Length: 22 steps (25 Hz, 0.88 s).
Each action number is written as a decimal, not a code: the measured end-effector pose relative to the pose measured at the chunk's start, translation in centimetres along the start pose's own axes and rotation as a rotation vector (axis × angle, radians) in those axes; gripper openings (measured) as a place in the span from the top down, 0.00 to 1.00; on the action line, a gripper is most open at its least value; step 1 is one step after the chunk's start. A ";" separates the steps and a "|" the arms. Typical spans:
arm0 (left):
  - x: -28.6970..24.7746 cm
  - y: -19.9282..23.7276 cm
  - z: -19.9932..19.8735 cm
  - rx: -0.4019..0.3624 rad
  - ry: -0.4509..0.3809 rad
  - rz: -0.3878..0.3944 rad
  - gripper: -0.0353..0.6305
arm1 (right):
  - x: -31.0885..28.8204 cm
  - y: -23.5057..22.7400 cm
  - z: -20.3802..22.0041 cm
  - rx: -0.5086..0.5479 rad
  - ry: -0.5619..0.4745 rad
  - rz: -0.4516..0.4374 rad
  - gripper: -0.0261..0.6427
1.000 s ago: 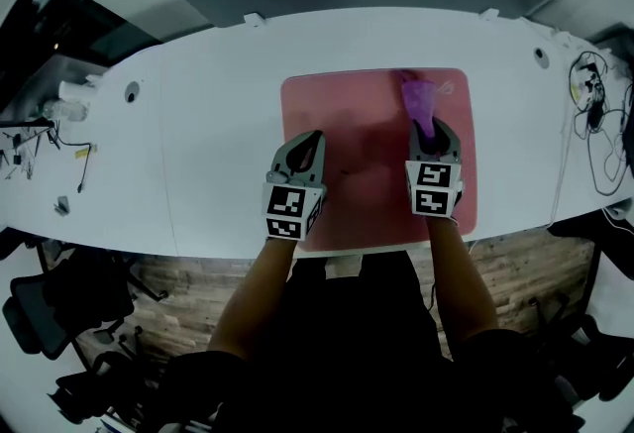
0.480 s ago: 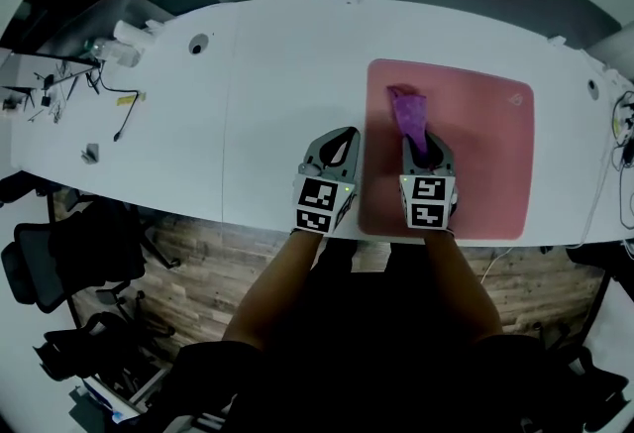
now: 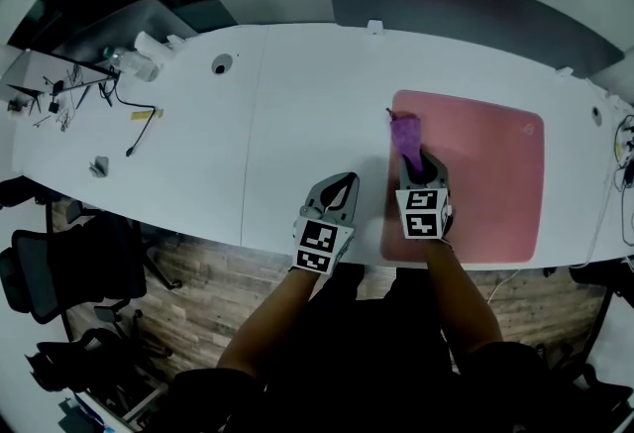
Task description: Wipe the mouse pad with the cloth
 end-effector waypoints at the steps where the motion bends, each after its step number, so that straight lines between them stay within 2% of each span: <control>1: 0.0 0.2 0.1 0.005 0.002 0.006 0.91 | -0.2 0.0 0.1 -0.002 0.008 0.005 0.76; 8: -0.7 1.3 0.1 0.039 0.002 0.047 0.91 | -0.5 0.4 -0.2 -0.012 0.023 0.022 0.77; 16: -2.3 -0.3 -0.7 0.037 0.001 0.069 0.91 | 0.1 -1.2 0.5 -0.055 0.026 0.047 0.78; 19: -2.8 -1.2 -1.1 0.024 0.001 0.067 0.92 | 0.3 -2.3 0.8 -0.070 0.020 0.034 0.78; 22: -3.4 -2.3 -1.4 -0.020 0.009 0.061 0.91 | 0.8 -3.5 1.4 -0.066 0.025 0.041 0.78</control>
Point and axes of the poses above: the fingertips, and each gripper's own axes: x backward along the fingers, y to its left, z out of its underside, the point moved 9 cm from there along x, backward along the fingers, and after that the axes turned 3 degrees about -z, right-handed, at the moved point
